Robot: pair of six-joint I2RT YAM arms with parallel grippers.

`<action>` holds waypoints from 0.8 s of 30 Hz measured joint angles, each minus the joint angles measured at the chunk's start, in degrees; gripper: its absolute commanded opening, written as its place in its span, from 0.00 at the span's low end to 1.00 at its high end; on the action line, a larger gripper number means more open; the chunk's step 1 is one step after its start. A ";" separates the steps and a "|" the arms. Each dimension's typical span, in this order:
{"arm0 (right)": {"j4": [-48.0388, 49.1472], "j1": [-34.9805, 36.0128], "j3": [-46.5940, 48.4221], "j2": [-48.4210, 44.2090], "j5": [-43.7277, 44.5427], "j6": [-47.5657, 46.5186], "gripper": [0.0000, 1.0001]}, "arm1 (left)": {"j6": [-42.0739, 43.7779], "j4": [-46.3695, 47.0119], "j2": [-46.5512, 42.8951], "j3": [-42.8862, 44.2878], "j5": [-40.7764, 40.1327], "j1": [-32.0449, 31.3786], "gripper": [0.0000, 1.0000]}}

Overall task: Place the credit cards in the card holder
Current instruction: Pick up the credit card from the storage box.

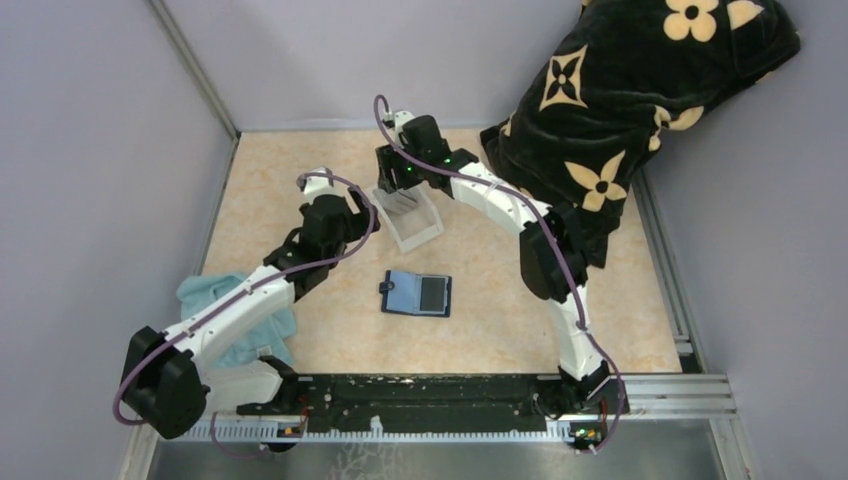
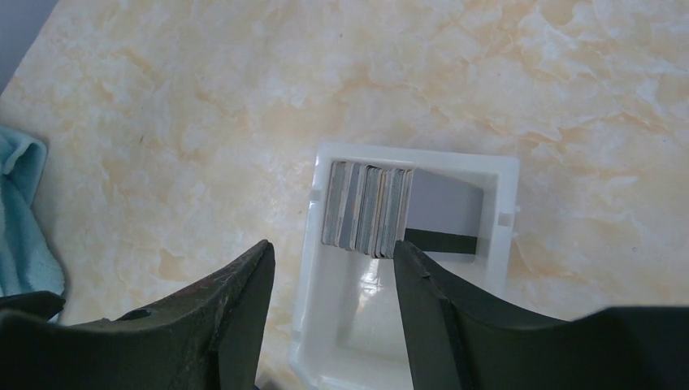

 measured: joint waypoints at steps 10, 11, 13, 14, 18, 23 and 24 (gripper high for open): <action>-4.13 -3.39 5.97 6.36 -0.98 0.22 0.56 | -0.24 1.44 2.19 -0.61 3.04 0.61 0.88; -4.57 -3.63 6.62 7.21 -1.27 0.42 0.56 | -0.24 1.64 2.38 -0.70 3.21 0.74 0.88; -5.05 -4.11 8.24 8.98 -1.77 0.57 0.56 | -0.24 2.01 3.02 -0.76 3.69 1.03 0.88; -5.25 -4.28 8.83 9.70 -2.14 0.61 0.56 | -0.24 2.23 3.34 -0.76 3.89 1.16 0.88; -5.99 -4.72 10.80 11.98 -3.65 1.16 0.56 | -0.22 3.28 5.25 -0.76 4.74 1.79 0.88; -6.56 -4.83 12.57 13.81 -5.25 1.62 0.56 | -0.22 5.11 8.50 -0.76 5.64 2.62 0.85; -6.64 -4.85 12.57 13.88 -5.33 1.64 0.56 | -0.24 5.55 9.31 -0.76 5.86 2.82 0.83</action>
